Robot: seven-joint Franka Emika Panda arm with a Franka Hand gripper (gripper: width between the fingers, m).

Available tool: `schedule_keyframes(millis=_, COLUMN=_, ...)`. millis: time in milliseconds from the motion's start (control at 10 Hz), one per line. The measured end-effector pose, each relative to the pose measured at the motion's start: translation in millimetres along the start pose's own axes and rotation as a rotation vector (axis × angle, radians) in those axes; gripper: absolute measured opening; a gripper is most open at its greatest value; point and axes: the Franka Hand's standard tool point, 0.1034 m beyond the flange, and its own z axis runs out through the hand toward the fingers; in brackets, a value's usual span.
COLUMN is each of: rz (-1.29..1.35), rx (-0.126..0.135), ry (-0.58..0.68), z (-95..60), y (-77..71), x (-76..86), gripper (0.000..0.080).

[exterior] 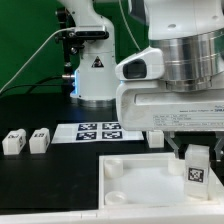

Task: Assemble one leg

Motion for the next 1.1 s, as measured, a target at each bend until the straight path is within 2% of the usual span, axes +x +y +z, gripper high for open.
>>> schedule_keyframes(millis=200, rz=0.366, rx=0.001, ry=0.018, z=-0.2, y=0.4, x=3.0, gripper=0.0295)
schedule_keyframes(millis=500, rz=0.84, rx=0.053, ry=0.013, z=0.5, y=2.4, x=5.0, gripper=0.0297)
schedule_keyframes(millis=700, rz=0.94, rx=0.062, ry=0.008, z=0.5, y=1.2, x=3.3, gripper=0.0297)
schedule_keyframes(millis=900, rz=0.922, rx=0.061, ry=0.008, z=1.2, y=1.4, x=3.1, gripper=0.0546)
schedule_keyframes(millis=1000, rz=0.836, rx=0.054, ry=0.008, z=1.8, y=1.9, x=1.9, gripper=0.0617)
schedule_keyframes(millis=1100, rz=0.704, rx=0.034, ry=-0.002, z=3.4, y=3.3, x=-1.8, gripper=0.0617)
